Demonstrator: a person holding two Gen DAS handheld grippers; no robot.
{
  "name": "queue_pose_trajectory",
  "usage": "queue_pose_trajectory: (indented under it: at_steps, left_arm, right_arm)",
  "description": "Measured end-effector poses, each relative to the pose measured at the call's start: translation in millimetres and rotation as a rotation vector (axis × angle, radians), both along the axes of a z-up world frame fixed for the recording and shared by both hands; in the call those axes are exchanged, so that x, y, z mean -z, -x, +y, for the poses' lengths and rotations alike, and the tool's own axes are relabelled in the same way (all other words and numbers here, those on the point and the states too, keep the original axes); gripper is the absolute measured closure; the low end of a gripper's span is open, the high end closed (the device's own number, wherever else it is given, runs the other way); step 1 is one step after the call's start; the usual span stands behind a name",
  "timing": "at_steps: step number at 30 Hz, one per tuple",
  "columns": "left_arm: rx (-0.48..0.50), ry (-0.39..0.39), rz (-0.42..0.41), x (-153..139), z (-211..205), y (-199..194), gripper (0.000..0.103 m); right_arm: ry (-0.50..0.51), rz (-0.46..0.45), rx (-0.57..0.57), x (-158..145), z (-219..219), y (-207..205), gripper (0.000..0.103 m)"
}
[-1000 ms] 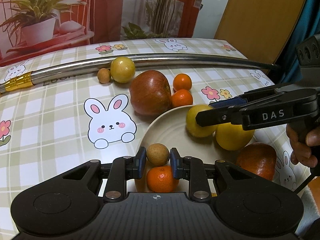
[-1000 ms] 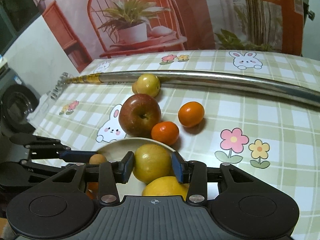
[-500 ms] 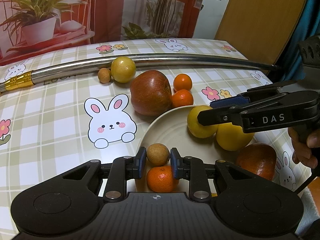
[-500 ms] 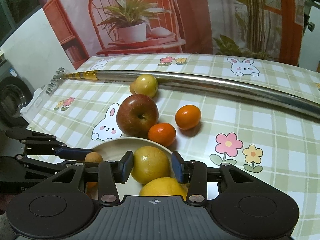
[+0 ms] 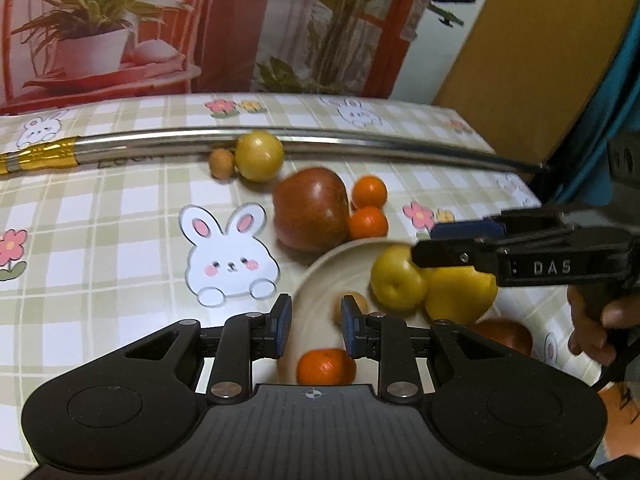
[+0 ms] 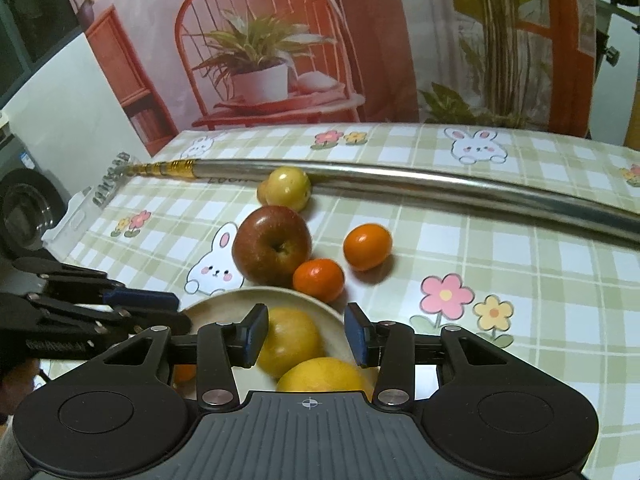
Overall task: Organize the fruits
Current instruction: 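Lower the brown fruit into the plate with the left gripper while the right lowers the yellow-green apple there, then grasp another small brown fruit by the rod with the left gripper while the right reaches toward the tangerine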
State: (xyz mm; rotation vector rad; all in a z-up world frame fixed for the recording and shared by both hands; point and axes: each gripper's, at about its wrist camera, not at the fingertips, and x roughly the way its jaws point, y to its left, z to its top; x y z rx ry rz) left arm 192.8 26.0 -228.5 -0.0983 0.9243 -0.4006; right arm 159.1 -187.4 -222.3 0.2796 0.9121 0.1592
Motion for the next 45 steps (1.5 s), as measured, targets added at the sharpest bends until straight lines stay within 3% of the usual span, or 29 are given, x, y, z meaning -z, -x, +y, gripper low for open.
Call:
queue_pose_trajectory:
  at_steps: [12, 22, 33, 45]
  left_arm:
    - [-0.222, 0.115, -0.015, -20.5, 44.1, -49.6, 0.076]
    - [-0.468, 0.317, 0.127, 7.9, 63.4, -133.3, 0.077]
    - [-0.520, 0.324, 0.198, 39.9, 56.8, -157.9, 0.076]
    - [-0.494, 0.356, 0.220, 47.0, 50.6, -159.5, 0.078]
  right_arm:
    - [0.005, -0.037, 0.076, -4.4, -22.7, -5.5, 0.064]
    - [-0.012, -0.040, 0.123, -2.1, -36.1, -5.8, 0.064]
    - [-0.027, -0.029, 0.140, 4.9, -45.1, -7.5, 0.064]
    - [-0.035, -0.025, 0.147, 7.3, -46.3, -6.9, 0.064]
